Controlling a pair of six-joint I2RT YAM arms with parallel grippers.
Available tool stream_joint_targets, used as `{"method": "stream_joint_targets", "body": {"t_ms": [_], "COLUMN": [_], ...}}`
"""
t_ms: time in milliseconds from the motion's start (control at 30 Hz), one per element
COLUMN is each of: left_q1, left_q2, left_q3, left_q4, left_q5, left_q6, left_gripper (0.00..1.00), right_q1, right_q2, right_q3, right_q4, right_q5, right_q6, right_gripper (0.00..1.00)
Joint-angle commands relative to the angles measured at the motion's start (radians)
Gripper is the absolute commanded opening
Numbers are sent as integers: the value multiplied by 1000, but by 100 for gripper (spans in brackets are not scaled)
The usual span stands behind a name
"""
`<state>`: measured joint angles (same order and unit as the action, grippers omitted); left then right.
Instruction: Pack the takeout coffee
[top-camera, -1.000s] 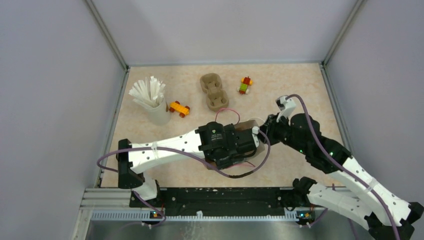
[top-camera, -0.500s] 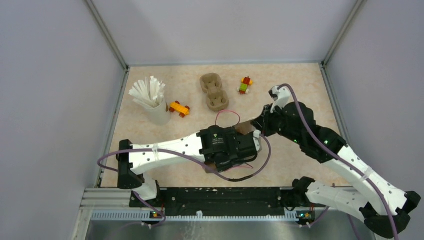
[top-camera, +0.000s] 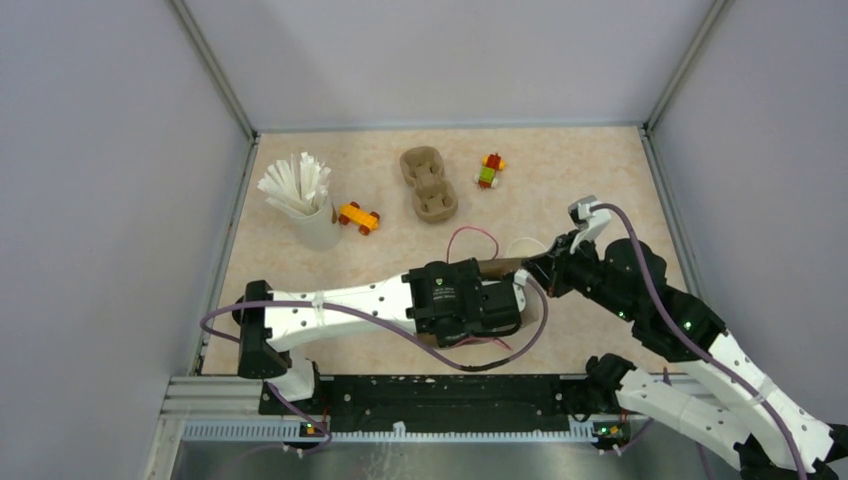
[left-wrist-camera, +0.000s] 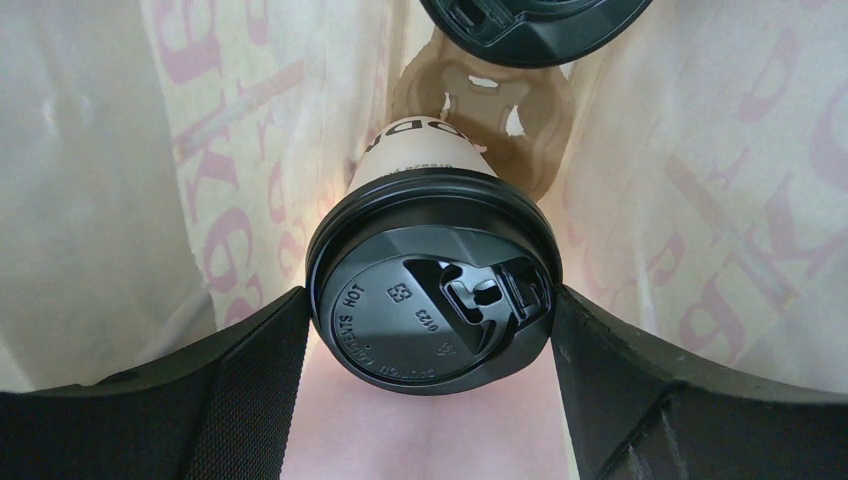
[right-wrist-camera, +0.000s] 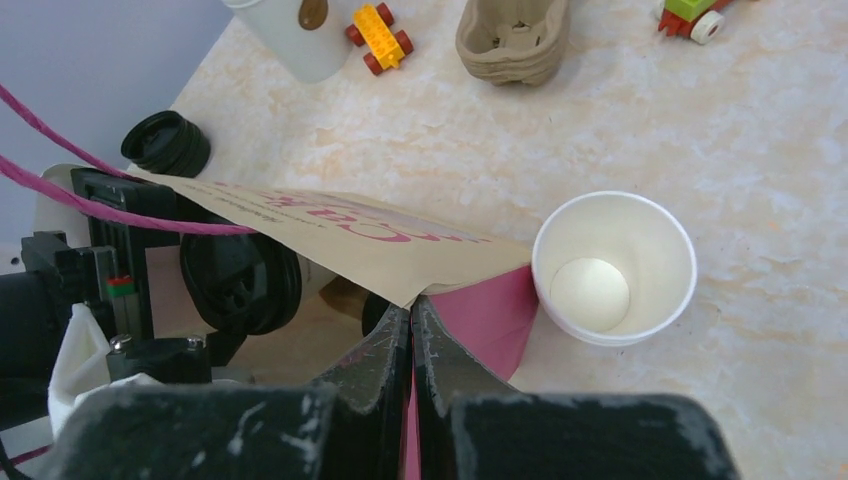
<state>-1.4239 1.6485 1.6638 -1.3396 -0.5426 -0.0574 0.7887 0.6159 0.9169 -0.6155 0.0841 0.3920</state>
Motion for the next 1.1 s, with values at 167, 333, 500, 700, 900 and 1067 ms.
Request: {"method": "stream_joint_targets", "body": {"t_ms": [167,333,500,700,900,1067], "left_q1": [-24,-34,-46,-70,-81,-94], "left_q2": [27,31,38,46,36,56], "left_q3": [32,7,-3,-27,-58,-63], "left_q4": [12,24,3,-17,28,24], "left_q5": [41,61,53,39,78,60], "left_q6": [-43,-61,-88,-150,-194,-219], "left_gripper": [32,31,31,31,31,31], "right_q1": [-9,-9,-10,-9,-9,-9], "right_q2": [10,20,-31,-75,-115,-103], "right_q3": [0,-8,-48,-76,-63,-82], "right_q4": [95,87,66,19,-2,-9], "right_q5": [-79,-150,-163,-193,-157,-193], "right_q6": [-78,-76,-74,-94,-134,-89], "right_gripper": [0,0,0,0,0,0]}}
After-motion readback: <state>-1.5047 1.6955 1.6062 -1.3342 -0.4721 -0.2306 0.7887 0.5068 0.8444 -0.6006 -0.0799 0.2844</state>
